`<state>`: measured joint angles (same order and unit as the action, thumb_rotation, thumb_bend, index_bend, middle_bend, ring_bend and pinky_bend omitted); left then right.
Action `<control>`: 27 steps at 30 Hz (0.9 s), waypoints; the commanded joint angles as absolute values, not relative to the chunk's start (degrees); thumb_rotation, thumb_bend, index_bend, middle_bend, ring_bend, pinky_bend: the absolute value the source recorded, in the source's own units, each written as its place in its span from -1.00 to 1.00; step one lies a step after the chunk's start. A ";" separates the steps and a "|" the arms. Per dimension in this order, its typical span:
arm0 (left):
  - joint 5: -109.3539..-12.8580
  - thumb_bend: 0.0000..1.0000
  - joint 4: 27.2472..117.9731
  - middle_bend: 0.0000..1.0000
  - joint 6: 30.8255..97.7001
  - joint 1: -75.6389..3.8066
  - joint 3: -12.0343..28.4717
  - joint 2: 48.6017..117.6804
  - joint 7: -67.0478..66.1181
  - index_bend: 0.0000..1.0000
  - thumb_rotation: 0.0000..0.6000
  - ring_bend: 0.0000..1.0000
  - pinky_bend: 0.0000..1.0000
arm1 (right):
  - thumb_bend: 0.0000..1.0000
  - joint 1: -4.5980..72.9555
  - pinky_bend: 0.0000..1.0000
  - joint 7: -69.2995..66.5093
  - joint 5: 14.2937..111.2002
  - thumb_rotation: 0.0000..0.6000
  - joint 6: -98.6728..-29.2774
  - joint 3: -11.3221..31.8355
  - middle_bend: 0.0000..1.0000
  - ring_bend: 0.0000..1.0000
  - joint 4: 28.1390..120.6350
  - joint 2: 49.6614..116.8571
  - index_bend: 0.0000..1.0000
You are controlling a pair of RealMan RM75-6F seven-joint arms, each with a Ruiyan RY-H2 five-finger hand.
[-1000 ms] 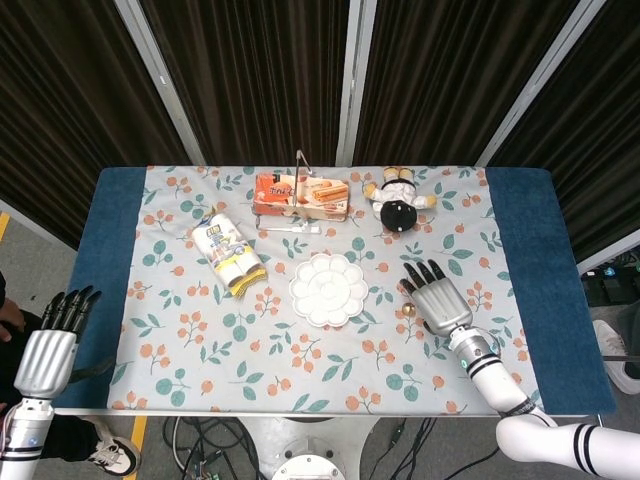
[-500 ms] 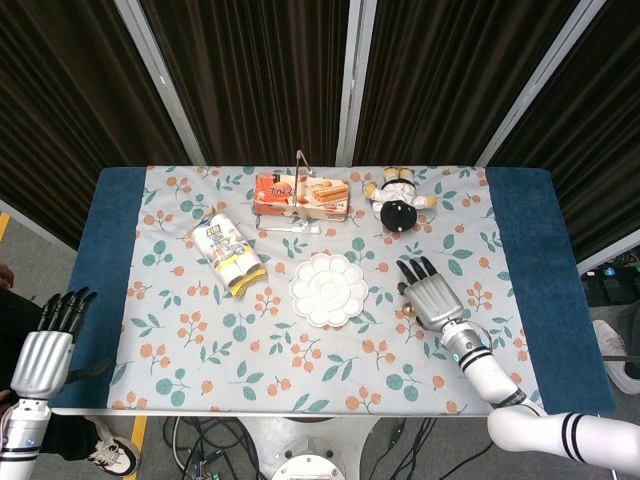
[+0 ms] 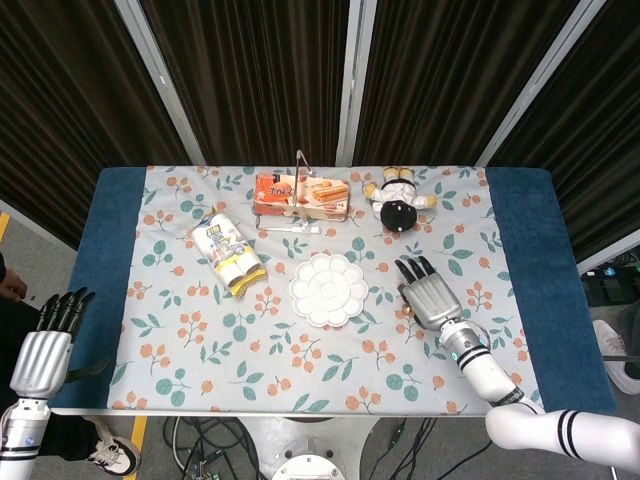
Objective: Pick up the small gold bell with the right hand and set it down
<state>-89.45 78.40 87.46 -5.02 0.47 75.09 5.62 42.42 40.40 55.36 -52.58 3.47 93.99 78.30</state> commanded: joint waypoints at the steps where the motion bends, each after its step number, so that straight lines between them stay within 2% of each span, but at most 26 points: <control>1: -89.50 -0.93 78.35 -0.94 87.42 -5.03 0.44 75.14 5.69 -0.89 1.00 -1.00 -0.97 | -0.63 42.53 -1.00 40.24 55.39 1.00 -52.69 3.35 -1.00 -1.00 94.00 78.33 -0.04; 27: -89.26 -0.92 77.34 -0.94 86.75 -5.04 0.29 75.71 6.47 -0.89 1.00 -1.00 -0.97 | -0.50 44.22 -1.00 39.52 53.60 1.00 -52.78 2.35 -1.00 -1.00 92.92 79.04 0.02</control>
<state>-89.27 77.34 86.75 -5.04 0.29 75.71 6.47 44.20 39.50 53.61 -52.77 2.36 92.92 79.03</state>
